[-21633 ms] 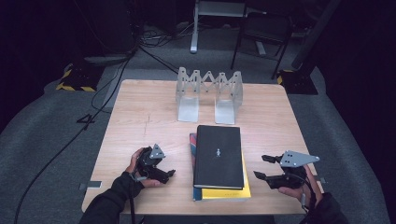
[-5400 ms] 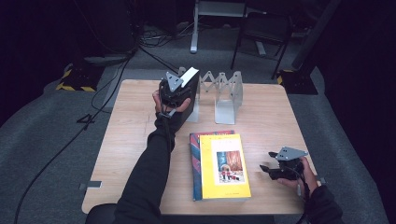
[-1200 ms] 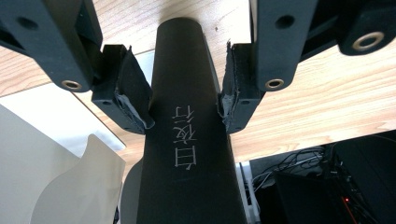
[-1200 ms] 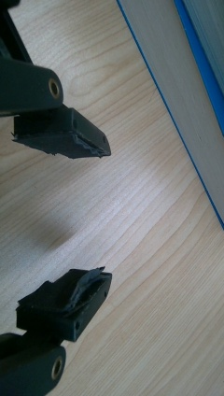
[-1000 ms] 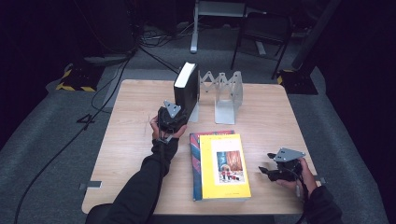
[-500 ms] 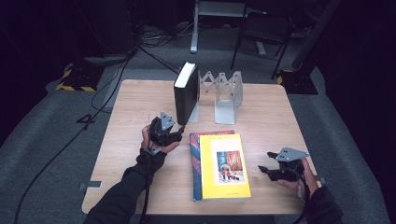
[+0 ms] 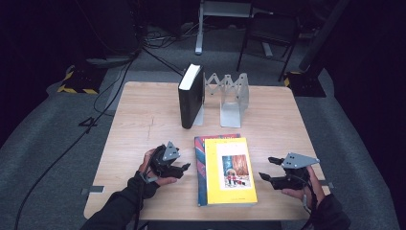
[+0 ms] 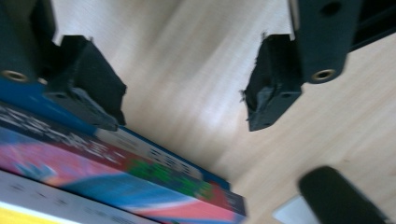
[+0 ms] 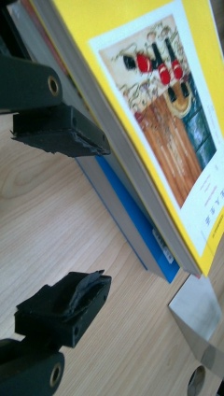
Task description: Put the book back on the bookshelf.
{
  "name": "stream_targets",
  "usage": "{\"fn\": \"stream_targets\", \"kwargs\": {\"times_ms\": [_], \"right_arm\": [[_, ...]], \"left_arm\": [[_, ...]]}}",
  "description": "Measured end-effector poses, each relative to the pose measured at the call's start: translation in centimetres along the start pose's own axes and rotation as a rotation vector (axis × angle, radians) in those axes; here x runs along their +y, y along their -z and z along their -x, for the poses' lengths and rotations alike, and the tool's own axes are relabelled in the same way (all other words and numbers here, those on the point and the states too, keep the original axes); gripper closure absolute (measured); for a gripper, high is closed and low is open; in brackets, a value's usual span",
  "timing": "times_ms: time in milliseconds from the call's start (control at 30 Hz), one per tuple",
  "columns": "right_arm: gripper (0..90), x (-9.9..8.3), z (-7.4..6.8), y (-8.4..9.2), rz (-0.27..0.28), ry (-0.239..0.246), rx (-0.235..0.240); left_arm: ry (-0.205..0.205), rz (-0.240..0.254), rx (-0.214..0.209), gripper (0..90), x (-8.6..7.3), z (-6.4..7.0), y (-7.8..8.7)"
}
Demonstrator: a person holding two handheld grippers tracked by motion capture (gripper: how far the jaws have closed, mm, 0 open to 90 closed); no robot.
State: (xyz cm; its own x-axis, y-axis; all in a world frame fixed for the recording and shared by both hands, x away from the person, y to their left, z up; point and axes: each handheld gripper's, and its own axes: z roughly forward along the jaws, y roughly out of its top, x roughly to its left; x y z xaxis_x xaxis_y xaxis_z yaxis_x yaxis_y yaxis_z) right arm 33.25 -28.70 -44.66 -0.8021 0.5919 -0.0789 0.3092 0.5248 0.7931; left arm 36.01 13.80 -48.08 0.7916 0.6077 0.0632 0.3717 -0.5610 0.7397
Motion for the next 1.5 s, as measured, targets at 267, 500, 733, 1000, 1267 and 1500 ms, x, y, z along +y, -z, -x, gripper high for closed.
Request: {"fn": "stream_targets", "kwargs": {"times_ms": [267,500,733,1000,1267,1500], "right_arm": [[32.1,0.7,-1.8,-0.7,-0.017,0.016,0.068],[31.7,1.1,-1.9,-0.3,0.000,-0.001,0.081],[30.6,1.9,-3.1,-1.1,-0.030,-0.003,0.129],[18.2,2.2,-1.9,-3.0,-0.095,-0.121,0.245],[13.7,2.7,-1.5,-4.3,-0.122,-0.145,0.285],[12.3,2.7,-1.3,-4.6,-0.127,-0.158,0.297]], "left_arm": [[-0.032,-0.046,-0.054,25.1,-0.9,1.1,-0.2],[-0.057,-0.091,-0.074,25.2,-1.7,1.7,-0.6],[-0.016,-0.068,-0.105,20.9,-2.1,1.3,-0.9],[-0.036,-0.027,-0.056,23.8,-0.4,1.1,-0.3],[-0.023,0.046,-0.081,23.7,1.4,1.0,-0.4],[-0.022,0.073,-0.100,22.7,2.3,0.5,-1.0]]}}
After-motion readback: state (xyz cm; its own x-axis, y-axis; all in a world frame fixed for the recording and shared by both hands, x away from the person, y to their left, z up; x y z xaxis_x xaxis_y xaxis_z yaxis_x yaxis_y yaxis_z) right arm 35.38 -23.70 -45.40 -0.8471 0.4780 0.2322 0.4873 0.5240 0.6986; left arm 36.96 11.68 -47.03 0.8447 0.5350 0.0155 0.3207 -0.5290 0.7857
